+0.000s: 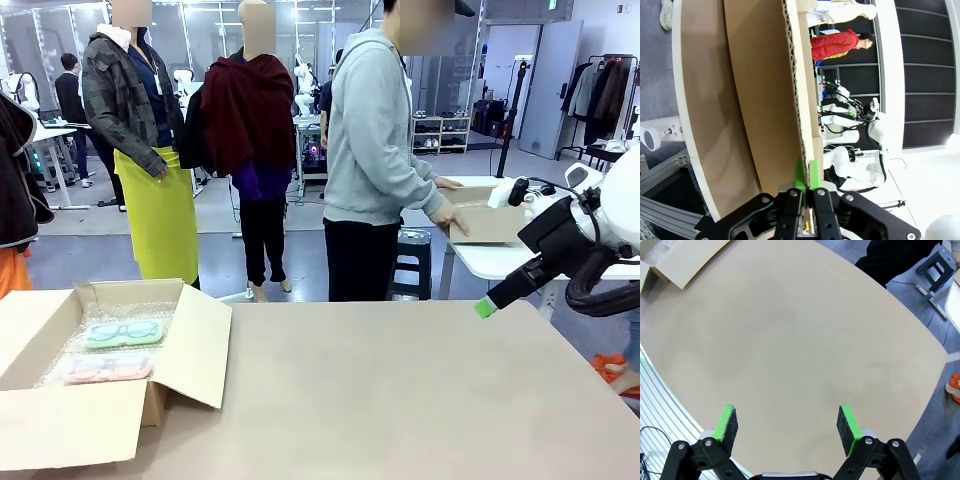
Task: Pack the glasses set securely to prepare it for shipping.
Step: Position the Package Box on the left side of the table.
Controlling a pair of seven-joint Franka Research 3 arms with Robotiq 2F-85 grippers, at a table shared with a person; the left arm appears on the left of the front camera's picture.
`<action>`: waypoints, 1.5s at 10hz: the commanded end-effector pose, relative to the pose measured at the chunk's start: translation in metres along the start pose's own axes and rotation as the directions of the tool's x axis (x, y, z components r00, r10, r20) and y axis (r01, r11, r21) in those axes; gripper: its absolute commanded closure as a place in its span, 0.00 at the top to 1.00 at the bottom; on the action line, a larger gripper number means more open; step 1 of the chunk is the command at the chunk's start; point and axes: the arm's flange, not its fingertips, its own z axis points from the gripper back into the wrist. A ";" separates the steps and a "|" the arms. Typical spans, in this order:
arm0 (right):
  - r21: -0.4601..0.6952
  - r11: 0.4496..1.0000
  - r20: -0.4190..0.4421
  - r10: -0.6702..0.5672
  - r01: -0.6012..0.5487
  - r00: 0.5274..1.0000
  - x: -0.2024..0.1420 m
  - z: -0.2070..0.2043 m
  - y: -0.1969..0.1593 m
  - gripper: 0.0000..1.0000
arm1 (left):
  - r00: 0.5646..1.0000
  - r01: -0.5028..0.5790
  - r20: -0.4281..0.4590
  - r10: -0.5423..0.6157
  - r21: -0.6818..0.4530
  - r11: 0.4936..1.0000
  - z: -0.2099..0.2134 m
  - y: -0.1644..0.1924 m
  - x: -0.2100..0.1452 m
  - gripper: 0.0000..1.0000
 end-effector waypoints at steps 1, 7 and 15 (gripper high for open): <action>-0.006 1.000 0.003 -0.008 0.008 1.000 0.000 -0.001 0.002 1.00 | 0.999 0.025 -0.024 -0.024 0.044 0.999 0.000 -0.010 -0.001 0.43; -0.006 1.000 0.003 -0.008 0.008 1.000 0.000 -0.001 0.002 1.00 | 0.985 0.165 -0.104 -0.135 0.371 0.914 0.023 -0.103 0.022 0.83; -0.006 1.000 0.003 -0.008 0.008 1.000 0.000 -0.001 0.002 1.00 | 0.765 0.644 -0.521 -0.378 0.611 0.461 -0.142 -0.286 -0.067 1.00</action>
